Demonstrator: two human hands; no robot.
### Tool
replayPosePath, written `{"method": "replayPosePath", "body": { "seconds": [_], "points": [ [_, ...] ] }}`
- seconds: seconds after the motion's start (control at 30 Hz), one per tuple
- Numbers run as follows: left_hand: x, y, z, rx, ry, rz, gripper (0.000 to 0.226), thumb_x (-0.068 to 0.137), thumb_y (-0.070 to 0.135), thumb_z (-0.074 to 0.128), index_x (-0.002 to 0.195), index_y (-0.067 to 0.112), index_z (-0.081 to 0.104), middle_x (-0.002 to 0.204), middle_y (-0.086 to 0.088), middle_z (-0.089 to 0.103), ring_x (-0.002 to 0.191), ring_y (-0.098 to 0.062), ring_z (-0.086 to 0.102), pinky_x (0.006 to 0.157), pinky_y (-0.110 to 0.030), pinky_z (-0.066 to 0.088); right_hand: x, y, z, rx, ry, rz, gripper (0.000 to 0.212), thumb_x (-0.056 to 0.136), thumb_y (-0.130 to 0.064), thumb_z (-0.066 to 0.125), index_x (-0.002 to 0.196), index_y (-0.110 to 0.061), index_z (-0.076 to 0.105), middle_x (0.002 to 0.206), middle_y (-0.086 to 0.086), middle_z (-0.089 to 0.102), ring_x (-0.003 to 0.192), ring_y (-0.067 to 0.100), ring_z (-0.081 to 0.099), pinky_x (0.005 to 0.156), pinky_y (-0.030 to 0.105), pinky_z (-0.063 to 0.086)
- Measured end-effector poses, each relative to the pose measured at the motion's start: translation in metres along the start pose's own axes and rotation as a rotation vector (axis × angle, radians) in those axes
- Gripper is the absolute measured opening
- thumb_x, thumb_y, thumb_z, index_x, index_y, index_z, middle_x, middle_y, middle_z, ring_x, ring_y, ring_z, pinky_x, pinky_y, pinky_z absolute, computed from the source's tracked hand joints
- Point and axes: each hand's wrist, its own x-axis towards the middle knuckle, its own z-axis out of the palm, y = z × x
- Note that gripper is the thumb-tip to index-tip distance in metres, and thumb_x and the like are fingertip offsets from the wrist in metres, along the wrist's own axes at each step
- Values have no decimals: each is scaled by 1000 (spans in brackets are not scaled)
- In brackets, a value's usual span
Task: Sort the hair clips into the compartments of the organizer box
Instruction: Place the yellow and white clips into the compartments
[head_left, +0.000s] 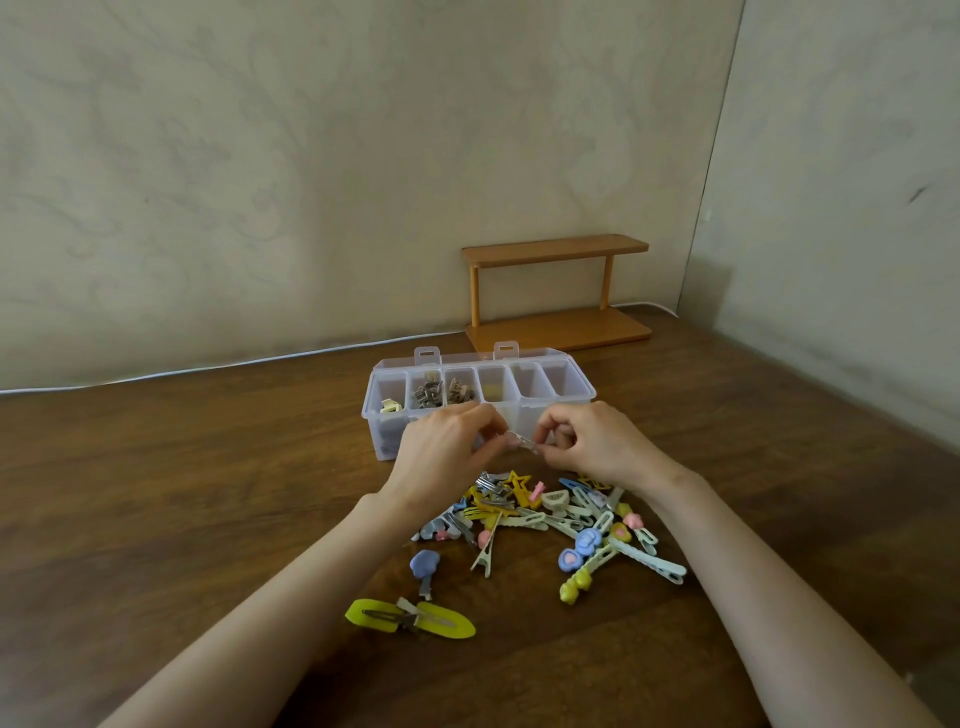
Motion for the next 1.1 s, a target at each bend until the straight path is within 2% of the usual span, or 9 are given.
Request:
{"method": "replayPosePath", "body": {
  "seconds": [0.13,0.2,0.27,0.37,0.43,0.53,0.73,1.0,1.1],
  "points": [
    [1,2,-1,5,10,-3,24,87,41,58,95,19,65,88,7,65,69,-3,51,58,-24,49,0,3,1,59,32,-45,10,84,-21,67,84,-27,59,53,-9,49,50,5,45,56,22,35],
    [2,3,-5,-9,56,9,22,86,39,59,90,18,65,82,9,63,63,0,49,55,-22,47,0,3,1,123,99,-79,10,86,-22,65,93,-25,59,52,-8,51,49,5,46,59,24,41],
    [5,3,-13,-30,133,0,20,85,37,60,86,18,63,78,11,59,57,4,45,53,-19,42,0,2,-1,197,258,-97,17,88,-21,63,104,-21,58,54,-7,55,50,7,50,61,30,47],
    [12,-1,-26,-36,299,-42,17,85,35,62,84,17,63,77,11,61,58,1,46,51,-18,40,0,1,-6,302,554,-93,17,90,-13,59,106,-16,57,57,-8,58,57,9,58,58,36,52],
    [19,-4,-29,-3,353,-85,18,84,35,63,84,17,63,77,10,62,58,0,45,52,-17,39,-1,2,-6,320,621,-77,13,91,-12,57,103,-18,57,63,-3,63,63,15,63,59,42,55],
    [34,-9,-27,72,293,-176,20,85,38,62,87,18,63,82,9,63,66,-5,47,53,-16,35,0,3,-2,291,581,-83,12,91,-12,56,98,-21,58,59,3,61,56,25,60,58,48,52],
    [53,-15,-9,101,68,-206,24,85,41,60,94,18,61,93,2,65,86,-14,57,65,-29,47,2,6,2,276,524,-86,13,91,-11,56,96,-22,61,57,0,61,53,24,59,56,49,52],
    [32,-14,-16,83,104,-116,12,87,31,60,89,19,62,87,4,64,79,-12,56,62,-29,48,1,2,1,278,494,-93,13,91,-10,56,95,-21,62,57,-2,59,54,22,59,57,45,53],
    [22,-11,-25,68,78,-73,8,87,25,60,90,19,64,86,8,63,74,-6,54,60,-26,48,2,0,1,266,374,-89,12,89,-10,60,91,-21,65,60,-4,59,55,15,56,58,38,50]
  ]
}}
